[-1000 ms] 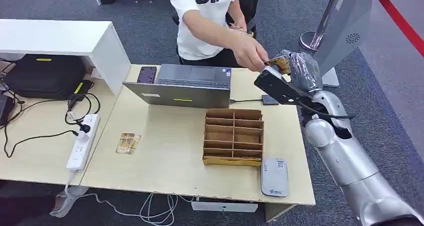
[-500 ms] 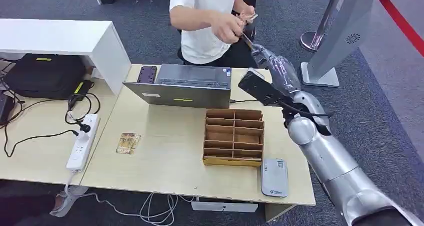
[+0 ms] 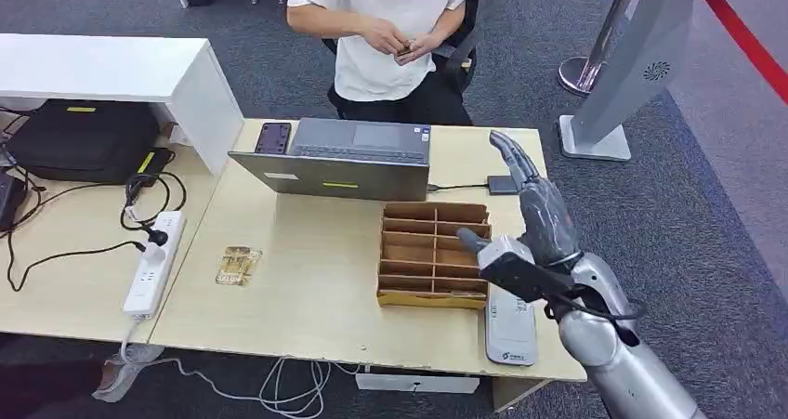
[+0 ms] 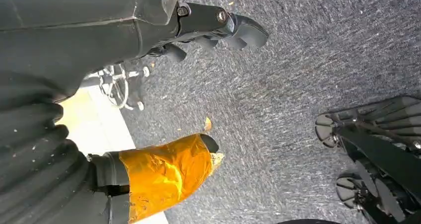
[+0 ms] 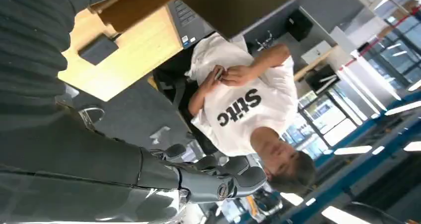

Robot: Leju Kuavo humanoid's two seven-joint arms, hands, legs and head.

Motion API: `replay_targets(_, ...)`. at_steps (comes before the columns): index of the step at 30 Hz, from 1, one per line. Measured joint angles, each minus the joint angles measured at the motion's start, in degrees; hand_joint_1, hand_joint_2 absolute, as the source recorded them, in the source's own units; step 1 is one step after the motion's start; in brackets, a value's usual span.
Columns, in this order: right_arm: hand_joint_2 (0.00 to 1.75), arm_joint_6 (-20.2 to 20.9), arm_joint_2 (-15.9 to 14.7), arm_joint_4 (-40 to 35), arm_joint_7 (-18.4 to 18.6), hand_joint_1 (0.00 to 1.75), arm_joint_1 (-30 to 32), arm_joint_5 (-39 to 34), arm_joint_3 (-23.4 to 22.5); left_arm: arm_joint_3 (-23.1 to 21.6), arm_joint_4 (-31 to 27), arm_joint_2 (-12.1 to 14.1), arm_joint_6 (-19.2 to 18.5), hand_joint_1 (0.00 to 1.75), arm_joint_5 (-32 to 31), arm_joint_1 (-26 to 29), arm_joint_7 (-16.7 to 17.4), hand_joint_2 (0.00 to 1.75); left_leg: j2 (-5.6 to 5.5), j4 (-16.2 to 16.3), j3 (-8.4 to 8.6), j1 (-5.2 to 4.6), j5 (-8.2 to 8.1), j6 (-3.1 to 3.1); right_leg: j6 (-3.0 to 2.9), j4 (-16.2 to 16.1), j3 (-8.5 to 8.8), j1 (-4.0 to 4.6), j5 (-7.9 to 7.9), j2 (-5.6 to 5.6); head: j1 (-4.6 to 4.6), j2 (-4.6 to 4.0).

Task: Pass the card to the sensor for recognition and then transmit it.

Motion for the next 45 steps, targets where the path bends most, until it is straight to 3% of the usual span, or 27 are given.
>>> replay_targets(4, 1.75, -0.2, -0.2, -0.4, -0.2, 0.00, 0.6, 0.2, -0.1, 0.0, 0.0, 0.0, 0.0, 0.00, 0.0, 0.0, 0.0, 1.75, -0.01, 0.0, 0.00, 0.00, 0.00, 0.00, 0.00, 0.0, 0.00, 0.00, 0.00, 0.00, -0.02, 0.00)
replay_targets(5, 1.75, -4.4, -5.1, -8.6, -4.9, 0.00, 11.8, 3.4, -1.6, 0.7, 0.0, -0.5, 0.8, 0.00, 0.9, 0.4, -0.1, 1.75, 0.02, 0.0, -0.03, 0.00, -0.02, 0.03, 0.00, 0.0, -0.03, 0.00, -0.01, 0.00, -0.02, 0.00)
replay_targets(9, 1.75, -6.1, -7.8, -13.1, -6.5, 0.00, 19.0, 7.5, -3.8, 1.2, 0.0, -0.8, 1.2, 0.00, 1.5, 0.7, -0.2, 1.75, 0.03, 0.0, -0.06, 0.00, -0.03, 0.03, -0.01, 0.0, -0.03, 0.00, -0.03, 0.01, -0.04, -0.02)
replay_targets(13, 1.75, -4.0, -9.4, -14.5, -5.1, 0.00, 23.7, 9.8, -4.3, 1.5, 0.0, -1.1, 1.4, 0.00, 1.9, 0.7, -0.2, 1.75, 0.03, 0.0, -0.06, 0.01, -0.04, 0.03, -0.01, 0.0, -0.03, 0.00, -0.03, 0.00, 0.00, 0.00)
replay_targets(18, 1.75, -6.2, -9.5, -12.9, -0.8, 0.00, 26.5, 19.0, -4.0, 1.5, 0.0, -1.4, 1.6, 0.00, 2.0, 0.7, -0.2, 1.75, 0.03, 0.0, -0.07, 0.01, -0.03, 0.03, -0.01, 0.0, -0.02, 0.00, -0.03, 0.00, -0.02, 0.00)
replay_targets(25, 1.75, -13.1, -6.2, -5.8, 7.0, 0.00, 26.3, 34.2, -3.3, 1.5, 0.0, -1.6, 1.7, 0.00, 1.5, 0.7, -0.1, 1.75, 0.03, 0.0, -0.06, 0.01, -0.02, 0.03, -0.02, 0.0, -0.02, 0.01, -0.02, 0.01, -0.02, 0.00)
replay_targets(32, 1.75, -19.5, -1.8, 2.1, 17.3, 0.00, 23.6, 54.1, -2.2, 1.5, 0.0, -1.6, 2.1, 0.00, 0.5, 0.6, 0.2, 1.75, 0.04, 0.0, -0.05, 0.02, -0.02, 0.02, -0.02, 0.0, -0.02, 0.01, -0.02, 0.03, -0.02, 0.00)
replay_targets(38, 1.75, -19.7, 0.5, 6.7, 19.4, 0.00, 21.4, 57.0, -1.5, 1.4, 0.0, -1.6, 2.1, 0.00, 0.1, 0.4, 0.6, 1.75, 0.04, 0.0, -0.06, 0.01, -0.01, 0.02, -0.02, 0.0, -0.02, 0.01, -0.02, 0.02, -0.02, 0.00)
replay_targets(45, 1.75, -19.6, 2.3, 11.0, 18.1, 0.00, 19.2, 52.6, -0.8, 1.4, 0.0, -1.5, 1.5, 0.00, 0.9, 0.2, 0.5, 1.75, 0.04, 0.0, -0.06, 0.01, -0.01, 0.02, -0.02, 0.0, -0.01, 0.00, -0.01, 0.03, -0.02, 0.00)
